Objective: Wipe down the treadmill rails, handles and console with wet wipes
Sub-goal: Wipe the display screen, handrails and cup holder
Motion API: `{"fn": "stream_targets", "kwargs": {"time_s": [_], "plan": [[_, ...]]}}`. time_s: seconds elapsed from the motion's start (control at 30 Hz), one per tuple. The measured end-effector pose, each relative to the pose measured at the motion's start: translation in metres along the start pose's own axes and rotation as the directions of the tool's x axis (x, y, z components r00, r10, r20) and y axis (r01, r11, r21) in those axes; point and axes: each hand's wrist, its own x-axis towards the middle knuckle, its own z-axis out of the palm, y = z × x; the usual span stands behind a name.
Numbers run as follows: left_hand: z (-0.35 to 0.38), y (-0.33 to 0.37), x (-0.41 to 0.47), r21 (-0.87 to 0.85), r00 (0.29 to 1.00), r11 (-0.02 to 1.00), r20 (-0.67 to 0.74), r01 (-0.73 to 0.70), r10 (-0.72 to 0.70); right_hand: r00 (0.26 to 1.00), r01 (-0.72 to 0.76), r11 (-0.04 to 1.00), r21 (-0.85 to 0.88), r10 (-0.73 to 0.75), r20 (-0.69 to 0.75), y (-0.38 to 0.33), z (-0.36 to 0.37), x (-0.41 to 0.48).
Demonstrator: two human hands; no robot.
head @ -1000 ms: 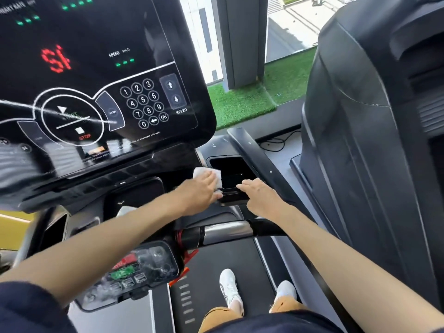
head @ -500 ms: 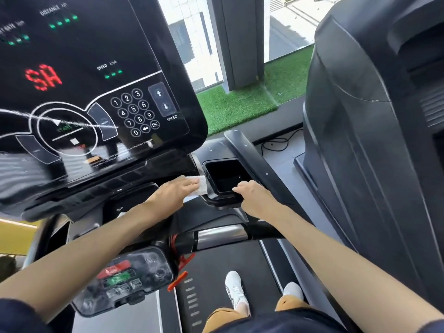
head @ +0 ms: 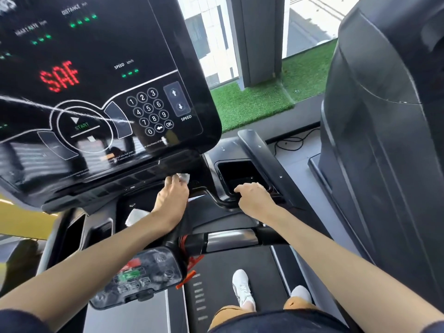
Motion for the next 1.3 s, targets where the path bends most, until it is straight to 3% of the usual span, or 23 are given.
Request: {"fn": "stream_targets", "kwargs": {"time_s": [0.1, 0.23, 0.37, 0.47, 0.53, 0.6, 0.63, 0.7, 0.77, 0.83, 0.87, 0.93, 1.0, 1.07, 1.17, 1.3], "plan": [[0.003, 0.019, 0.008, 0.063, 0.999, 0.997, 0.004, 0.047, -0.048, 1.0, -0.002, 1.0, -0.002, 0.002, 0.012, -0.001, 0.001, 0.001], [0.006, 0.038, 0.022, 0.147, 0.983, 0.979, -0.091, -0.143, 0.157, 1.0, 0.009, 1.0, 0.009, -0.009, 0.013, -0.001, 0.005, 0.003], [0.008, 0.047, 0.023, 0.041, 0.977, 0.979, -0.073, -0.2, 0.203, 1.0, -0.003, 0.999, 0.05, 0.003, 0.0, 0.001, 0.004, 0.001], [0.01, 0.052, 0.025, -0.006, 0.941, 0.943, -0.076, -0.332, 0.331, 1.0, -0.002, 0.997, 0.08, 0.003, -0.012, 0.003, 0.002, -0.002], [0.009, 0.059, 0.026, -0.118, 0.91, 0.904, 0.007, -0.41, 0.414, 1.0, -0.006, 0.994, 0.107, 0.009, -0.026, 0.005, 0.004, -0.003], [0.002, 0.067, 0.026, -0.363, 0.876, 0.834, 0.087, -0.416, 0.475, 0.998, -0.015, 0.989, 0.146, 0.024, -0.059, 0.009, 0.004, -0.004], [-0.003, 0.068, 0.029, -0.489, 0.889, 0.798, 0.093, -0.351, 0.448, 0.995, -0.023, 0.986, 0.168, 0.039, -0.09, 0.013, 0.003, -0.005], [-0.013, 0.065, 0.037, -0.573, 0.943, 0.777, 0.018, -0.261, 0.331, 0.985, -0.058, 0.978, 0.2, 0.089, -0.146, 0.022, 0.0, -0.007], [-0.022, 0.062, 0.046, -0.502, 0.954, 0.816, -0.074, -0.286, 0.289, 0.977, -0.099, 0.971, 0.217, 0.137, -0.166, 0.03, -0.003, -0.009], [-0.018, 0.061, 0.054, -0.171, 0.911, 0.896, -0.101, -0.411, 0.399, 0.975, -0.122, 0.968, 0.221, 0.159, -0.155, 0.033, -0.003, -0.011], [-0.014, 0.06, 0.056, 0.028, 0.896, 0.896, -0.022, -0.443, 0.444, 0.976, -0.127, 0.967, 0.221, 0.162, -0.149, 0.034, -0.002, -0.013], [-0.011, 0.056, 0.06, 0.374, 0.889, 0.815, 0.068, -0.443, 0.453, 0.976, -0.123, 0.969, 0.216, 0.158, -0.148, 0.036, 0.0, -0.017], [-0.019, 0.056, 0.062, 0.494, 0.873, 0.737, 0.106, -0.461, 0.475, 0.976, -0.111, 0.972, 0.206, 0.146, -0.164, 0.038, 0.002, -0.021], [-0.021, 0.056, 0.052, 0.422, 0.849, 0.75, 0.105, -0.51, 0.518, 0.973, -0.1, 0.977, 0.186, 0.136, -0.186, 0.042, 0.002, -0.025], [-0.013, 0.052, 0.05, 0.163, 0.865, 0.85, 0.099, -0.502, 0.492, 0.957, -0.112, 0.976, 0.185, 0.156, -0.242, 0.05, 0.001, -0.028], [-0.011, 0.055, 0.049, -0.049, 0.845, 0.86, 0.166, -0.508, 0.509, 0.931, -0.082, 0.979, 0.187, 0.142, -0.336, 0.057, -0.001, -0.029]]}}
